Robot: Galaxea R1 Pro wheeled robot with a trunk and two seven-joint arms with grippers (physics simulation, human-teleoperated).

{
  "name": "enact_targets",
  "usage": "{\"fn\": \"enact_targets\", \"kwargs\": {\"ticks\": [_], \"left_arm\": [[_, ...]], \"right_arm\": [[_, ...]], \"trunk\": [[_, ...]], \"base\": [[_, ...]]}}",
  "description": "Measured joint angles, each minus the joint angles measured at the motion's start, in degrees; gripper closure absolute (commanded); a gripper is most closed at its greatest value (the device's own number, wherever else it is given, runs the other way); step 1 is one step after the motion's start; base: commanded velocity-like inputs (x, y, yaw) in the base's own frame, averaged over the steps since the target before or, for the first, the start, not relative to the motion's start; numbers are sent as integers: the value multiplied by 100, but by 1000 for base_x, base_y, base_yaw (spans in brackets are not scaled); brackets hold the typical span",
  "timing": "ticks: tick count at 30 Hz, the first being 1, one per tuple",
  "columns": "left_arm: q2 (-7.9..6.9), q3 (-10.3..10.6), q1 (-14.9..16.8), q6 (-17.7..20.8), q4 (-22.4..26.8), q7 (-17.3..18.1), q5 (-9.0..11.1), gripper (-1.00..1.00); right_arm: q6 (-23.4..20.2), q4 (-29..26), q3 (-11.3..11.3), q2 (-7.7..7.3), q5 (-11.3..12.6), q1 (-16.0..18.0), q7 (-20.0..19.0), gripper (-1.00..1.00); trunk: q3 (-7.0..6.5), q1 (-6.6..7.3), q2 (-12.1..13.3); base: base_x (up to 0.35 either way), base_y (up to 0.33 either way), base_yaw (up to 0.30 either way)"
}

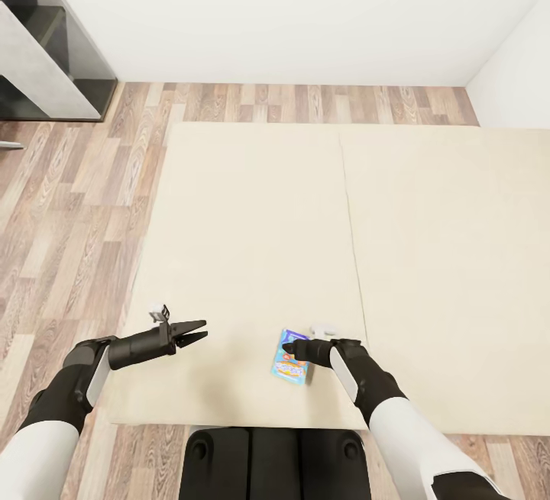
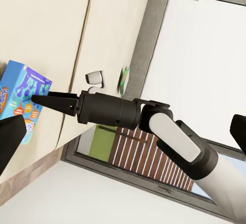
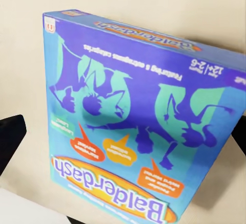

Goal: Put all the toys in the child's room - the three board games (two on the bed and one on the table), the two jigsaw puzzles on the table, and the tennis ball on the table - inside the toy box on the table in the child's room.

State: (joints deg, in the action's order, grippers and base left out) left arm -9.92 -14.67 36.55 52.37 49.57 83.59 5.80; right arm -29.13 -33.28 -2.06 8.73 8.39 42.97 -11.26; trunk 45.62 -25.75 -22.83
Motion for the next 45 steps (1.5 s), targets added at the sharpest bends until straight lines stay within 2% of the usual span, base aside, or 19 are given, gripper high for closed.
{"fn": "enact_targets", "kwargs": {"ticks": [45], "left_arm": [[0, 11, 0, 3, 0, -6, 5, -100]], "right_arm": [[-60, 81, 3, 0, 1, 0, -1, -100]], "trunk": [[0, 0, 0]], "base": [[0, 28, 0]]}}
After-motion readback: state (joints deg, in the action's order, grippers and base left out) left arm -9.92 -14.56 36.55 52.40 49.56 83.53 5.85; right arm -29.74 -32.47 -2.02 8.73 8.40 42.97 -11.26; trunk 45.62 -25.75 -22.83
